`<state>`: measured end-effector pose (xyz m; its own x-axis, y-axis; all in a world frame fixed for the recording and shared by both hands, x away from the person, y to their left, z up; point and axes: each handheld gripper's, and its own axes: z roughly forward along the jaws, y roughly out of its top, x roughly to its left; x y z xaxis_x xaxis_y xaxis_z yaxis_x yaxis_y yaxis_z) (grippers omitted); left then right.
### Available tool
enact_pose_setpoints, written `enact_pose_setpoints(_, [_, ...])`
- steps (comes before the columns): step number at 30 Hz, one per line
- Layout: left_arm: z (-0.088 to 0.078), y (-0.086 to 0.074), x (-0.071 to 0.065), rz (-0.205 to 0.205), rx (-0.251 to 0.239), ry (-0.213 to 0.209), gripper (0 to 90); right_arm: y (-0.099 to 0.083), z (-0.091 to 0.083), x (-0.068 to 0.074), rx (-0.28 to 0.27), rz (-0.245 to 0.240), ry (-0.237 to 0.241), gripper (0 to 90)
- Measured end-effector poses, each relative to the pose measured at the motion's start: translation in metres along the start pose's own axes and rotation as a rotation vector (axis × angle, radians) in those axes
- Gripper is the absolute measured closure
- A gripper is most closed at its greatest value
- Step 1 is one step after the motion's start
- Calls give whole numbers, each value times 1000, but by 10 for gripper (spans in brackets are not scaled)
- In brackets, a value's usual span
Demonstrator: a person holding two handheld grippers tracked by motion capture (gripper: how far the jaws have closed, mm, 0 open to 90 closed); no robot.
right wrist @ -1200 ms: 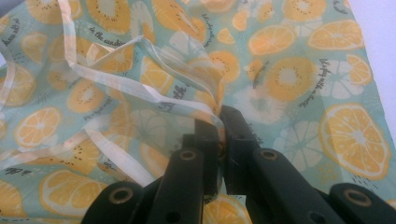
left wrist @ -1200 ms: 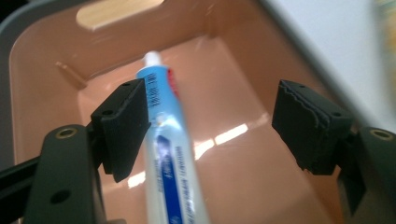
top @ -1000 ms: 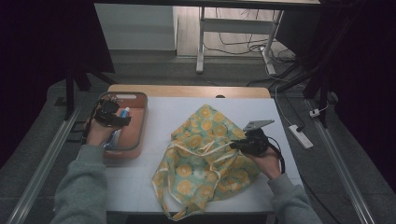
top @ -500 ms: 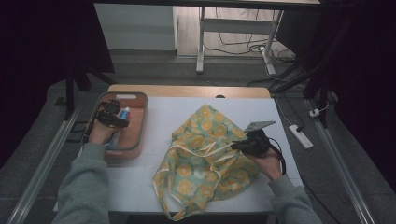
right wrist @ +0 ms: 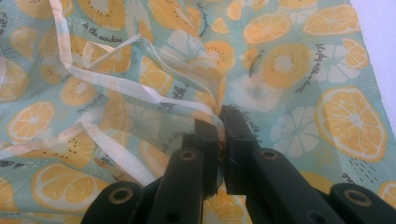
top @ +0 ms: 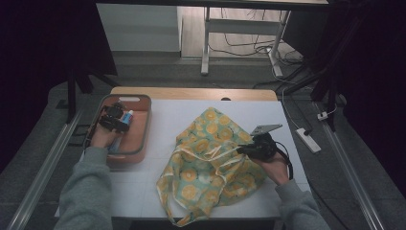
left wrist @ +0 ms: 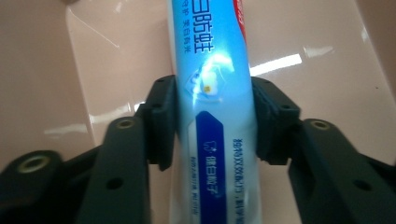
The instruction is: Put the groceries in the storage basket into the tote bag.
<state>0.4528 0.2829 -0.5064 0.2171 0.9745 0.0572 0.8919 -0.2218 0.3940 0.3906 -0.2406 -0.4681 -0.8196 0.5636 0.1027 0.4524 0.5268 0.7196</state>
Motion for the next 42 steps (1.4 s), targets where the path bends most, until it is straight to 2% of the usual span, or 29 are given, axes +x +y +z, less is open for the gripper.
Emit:
enact_pose_setpoints(9, [-3, -2, 7, -28, -19, -4, 701, 0, -1, 0, -2, 2, -3, 855])
enact_pose_setpoints(14, [-5, -3, 10, -31, -30, 4, 730, 0, -1, 0, -3, 1, -3, 855])
enact_pose_setpoints(17, [-11, -3, 12, -37, -65, 7, 735, 0, -2, 0, -5, -4, -3, 855])
enact_pose_setpoints(20, [-24, -5, 15, -52, -126, -10, 736, 0, -2, -1, -7, -3, -4, 855])
enact_pose_setpoints(24, [-47, -8, 19, -76, -245, -83, 738, 1, -3, 0, -9, -3, -6, 855])
enact_pose_setpoints(29, [-73, -12, 19, -69, -370, -169, 740, 1, -2, 1, -8, -7, -5, 855])
enact_pose_setpoints(32, [-85, -13, 18, -72, -444, -203, 742, 1, -3, 1, -10, -4, -6, 855])
enact_pose_setpoints(42, [-109, -19, 12, -57, -564, -340, 744, 1, -4, 0, -14, -4, -8, 855])
